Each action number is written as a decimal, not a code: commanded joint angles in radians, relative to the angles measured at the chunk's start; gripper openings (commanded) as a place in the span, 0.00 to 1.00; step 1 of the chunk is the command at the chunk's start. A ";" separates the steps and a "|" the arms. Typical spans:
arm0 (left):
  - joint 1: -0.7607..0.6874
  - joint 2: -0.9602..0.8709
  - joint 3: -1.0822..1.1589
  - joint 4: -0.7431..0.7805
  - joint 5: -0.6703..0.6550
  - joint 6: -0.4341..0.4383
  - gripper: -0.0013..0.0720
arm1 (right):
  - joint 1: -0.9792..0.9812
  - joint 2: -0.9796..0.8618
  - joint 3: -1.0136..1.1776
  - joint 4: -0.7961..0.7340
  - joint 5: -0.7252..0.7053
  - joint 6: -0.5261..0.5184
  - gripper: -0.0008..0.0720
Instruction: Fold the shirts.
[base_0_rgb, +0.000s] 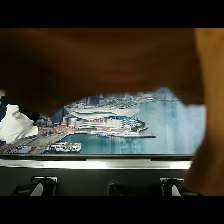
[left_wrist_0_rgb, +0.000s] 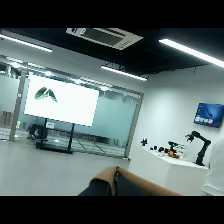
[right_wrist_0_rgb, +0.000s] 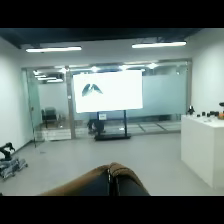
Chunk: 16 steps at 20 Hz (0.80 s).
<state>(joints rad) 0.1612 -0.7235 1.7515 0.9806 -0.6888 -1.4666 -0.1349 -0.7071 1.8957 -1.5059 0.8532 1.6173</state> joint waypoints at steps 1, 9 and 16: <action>0.000 -0.086 0.003 0.011 -0.132 -0.007 0.05 | 0.000 -0.060 0.005 -0.041 0.200 0.052 0.06; 0.000 -0.621 -0.258 -0.010 -0.320 0.056 0.05 | 0.000 -0.698 -0.089 -0.034 0.492 0.004 0.06; -0.010 -0.997 -0.269 -0.266 -0.286 0.126 0.05 | 0.000 -1.068 -0.089 0.220 0.219 0.160 0.06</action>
<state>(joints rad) 0.1593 -1.5936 1.4940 0.8284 -0.9695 -1.3994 -0.1349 -1.6520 1.8103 -1.3895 1.1610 1.7237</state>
